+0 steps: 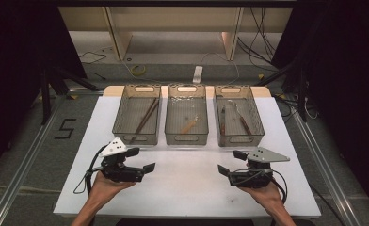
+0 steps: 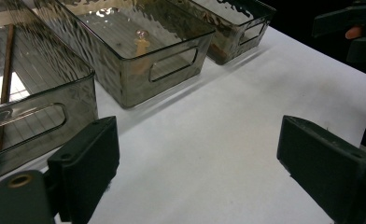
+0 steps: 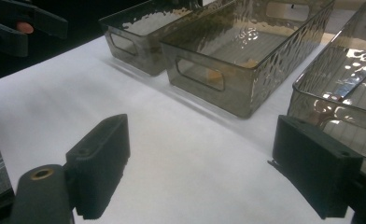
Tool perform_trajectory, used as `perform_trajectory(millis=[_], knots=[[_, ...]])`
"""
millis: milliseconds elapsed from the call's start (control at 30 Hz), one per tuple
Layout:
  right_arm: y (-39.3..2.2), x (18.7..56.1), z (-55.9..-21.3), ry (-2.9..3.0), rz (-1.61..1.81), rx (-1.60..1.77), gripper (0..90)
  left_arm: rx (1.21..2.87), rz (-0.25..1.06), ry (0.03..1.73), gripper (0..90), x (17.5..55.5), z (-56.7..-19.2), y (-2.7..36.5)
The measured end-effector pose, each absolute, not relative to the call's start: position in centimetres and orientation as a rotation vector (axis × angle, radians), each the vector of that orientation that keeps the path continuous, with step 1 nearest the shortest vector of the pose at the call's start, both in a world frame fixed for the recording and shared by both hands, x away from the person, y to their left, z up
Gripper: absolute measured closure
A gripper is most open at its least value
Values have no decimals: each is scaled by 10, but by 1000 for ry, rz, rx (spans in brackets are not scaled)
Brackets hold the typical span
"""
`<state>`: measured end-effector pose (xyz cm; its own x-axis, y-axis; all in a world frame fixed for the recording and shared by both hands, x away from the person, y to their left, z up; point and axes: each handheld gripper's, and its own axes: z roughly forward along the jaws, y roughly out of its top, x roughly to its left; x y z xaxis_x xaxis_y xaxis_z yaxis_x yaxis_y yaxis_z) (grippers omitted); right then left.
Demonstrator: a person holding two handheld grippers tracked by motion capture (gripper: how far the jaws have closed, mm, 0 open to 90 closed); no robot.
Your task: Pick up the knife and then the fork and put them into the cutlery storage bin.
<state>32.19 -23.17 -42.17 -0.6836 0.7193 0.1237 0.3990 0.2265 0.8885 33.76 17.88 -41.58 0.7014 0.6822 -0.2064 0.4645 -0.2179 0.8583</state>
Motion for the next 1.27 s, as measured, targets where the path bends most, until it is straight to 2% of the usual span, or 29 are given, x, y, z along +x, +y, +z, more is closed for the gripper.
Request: perform_trajectory(millis=[433, 1267], knots=[[-241, 310, -430, 2180, 1456, 1072, 164, 1860, 252, 894, 122, 337, -416, 178], [-244, 312, -431, 2164, 1436, 1077, 164, 1863, 251, 892, 120, 337, -416, 178]])
